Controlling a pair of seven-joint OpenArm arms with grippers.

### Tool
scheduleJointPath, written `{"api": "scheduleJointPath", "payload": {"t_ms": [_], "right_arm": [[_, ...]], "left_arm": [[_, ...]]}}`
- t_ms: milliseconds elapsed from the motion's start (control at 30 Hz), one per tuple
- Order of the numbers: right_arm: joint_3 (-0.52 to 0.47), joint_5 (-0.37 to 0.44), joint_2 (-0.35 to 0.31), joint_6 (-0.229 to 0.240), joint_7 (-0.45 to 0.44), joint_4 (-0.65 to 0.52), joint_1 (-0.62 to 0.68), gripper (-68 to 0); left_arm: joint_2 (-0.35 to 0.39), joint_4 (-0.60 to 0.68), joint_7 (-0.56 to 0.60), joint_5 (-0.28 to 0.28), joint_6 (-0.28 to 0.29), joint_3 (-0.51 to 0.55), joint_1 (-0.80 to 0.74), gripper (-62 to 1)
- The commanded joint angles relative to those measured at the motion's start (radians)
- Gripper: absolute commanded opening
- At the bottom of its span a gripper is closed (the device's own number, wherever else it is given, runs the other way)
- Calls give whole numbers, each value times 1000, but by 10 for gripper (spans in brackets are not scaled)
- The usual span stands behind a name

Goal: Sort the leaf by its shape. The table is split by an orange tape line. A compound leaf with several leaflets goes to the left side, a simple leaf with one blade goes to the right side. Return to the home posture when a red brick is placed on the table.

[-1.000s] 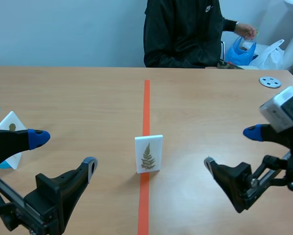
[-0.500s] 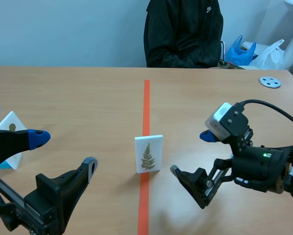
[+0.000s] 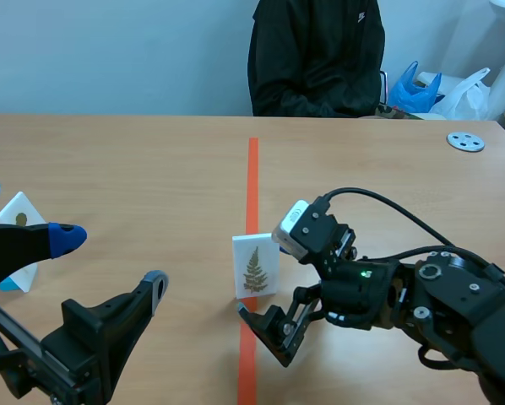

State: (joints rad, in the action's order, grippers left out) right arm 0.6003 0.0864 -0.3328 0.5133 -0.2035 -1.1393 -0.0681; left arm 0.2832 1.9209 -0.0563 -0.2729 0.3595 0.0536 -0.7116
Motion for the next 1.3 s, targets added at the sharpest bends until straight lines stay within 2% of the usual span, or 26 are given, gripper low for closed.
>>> {"api": "scheduleJointPath", "payload": {"t_ms": [0, 167, 300, 667, 933, 1133, 1267], "right_arm": [[-5, 0, 9, -12, -19, -2, -24, 4], [5, -23, 45, -23, -32, 52, -51, 4], [16, -39, 50, -23, -37, 54, -51, 3], [17, -51, 50, -22, -58, 54, -48, -298], [17, -54, 50, -22, -57, 54, -43, -436], [17, -54, 50, -22, -58, 54, -42, -455], [17, -54, 50, -23, -58, 54, -42, -532]], "left_arm": [[2, 6, 14, -10, 1, 2, 0, 14], [2, 6, 14, -10, 1, 2, 0, 14], [2, 6, 14, -10, 1, 2, 0, 14], [2, 6, 14, -10, 1, 3, 0, 14], [3, 6, 14, -10, 1, 3, 0, 14], [3, 6, 14, -10, 1, 3, 0, 14], [3, 6, 14, -10, 1, 3, 0, 14]]}}
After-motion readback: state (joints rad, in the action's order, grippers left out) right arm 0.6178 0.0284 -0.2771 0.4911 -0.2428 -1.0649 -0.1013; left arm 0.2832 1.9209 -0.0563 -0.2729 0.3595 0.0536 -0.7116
